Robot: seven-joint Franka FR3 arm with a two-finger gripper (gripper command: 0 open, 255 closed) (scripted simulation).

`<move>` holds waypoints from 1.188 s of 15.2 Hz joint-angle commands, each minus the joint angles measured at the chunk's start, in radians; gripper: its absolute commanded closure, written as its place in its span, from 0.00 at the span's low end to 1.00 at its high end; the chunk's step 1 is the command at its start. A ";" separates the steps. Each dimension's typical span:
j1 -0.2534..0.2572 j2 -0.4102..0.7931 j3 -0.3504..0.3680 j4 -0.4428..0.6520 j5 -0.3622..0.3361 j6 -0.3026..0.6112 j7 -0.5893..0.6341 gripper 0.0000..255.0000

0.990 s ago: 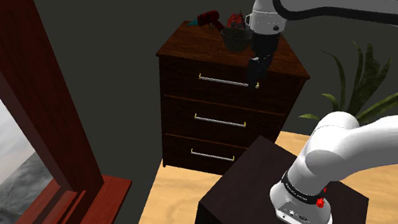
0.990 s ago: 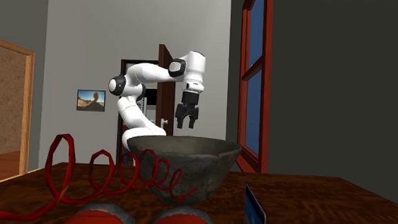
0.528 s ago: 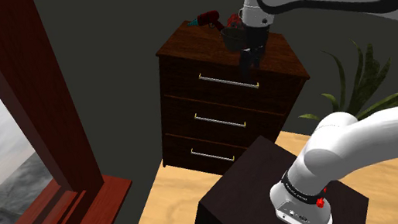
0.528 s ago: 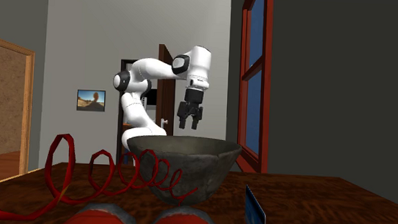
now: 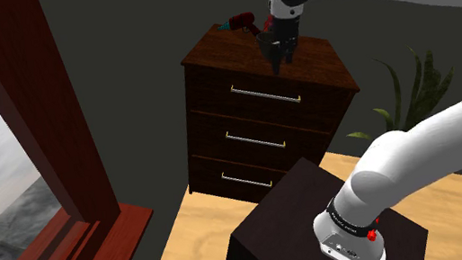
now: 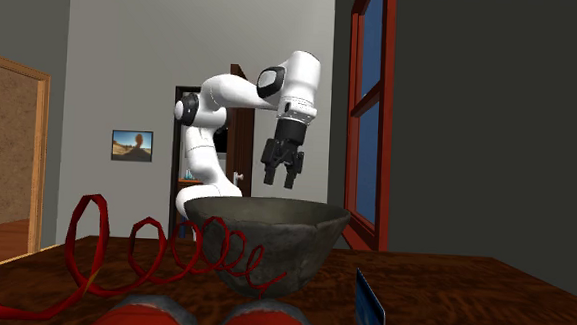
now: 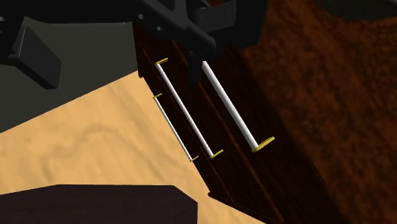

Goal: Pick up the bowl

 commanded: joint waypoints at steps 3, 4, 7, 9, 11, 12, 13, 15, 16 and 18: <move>-0.021 0.131 -0.030 0.126 -0.036 0.022 -0.036 0.00; -0.025 0.163 -0.036 0.161 -0.043 0.024 -0.044 0.00; -0.039 0.262 -0.055 0.271 -0.060 0.027 -0.071 0.00; -0.049 0.329 -0.067 0.352 -0.068 0.025 -0.090 0.00; -0.059 0.399 -0.079 0.439 -0.074 0.019 -0.110 0.00; -0.064 0.435 -0.085 0.485 -0.076 0.014 -0.120 0.00; -0.070 0.471 -0.090 0.533 -0.078 0.008 -0.131 0.00; -0.082 0.548 -0.101 0.638 -0.078 -0.008 -0.153 0.00; -0.089 0.588 -0.106 0.694 -0.077 -0.018 -0.165 0.00; -0.104 0.674 -0.116 0.819 -0.074 -0.044 -0.191 0.00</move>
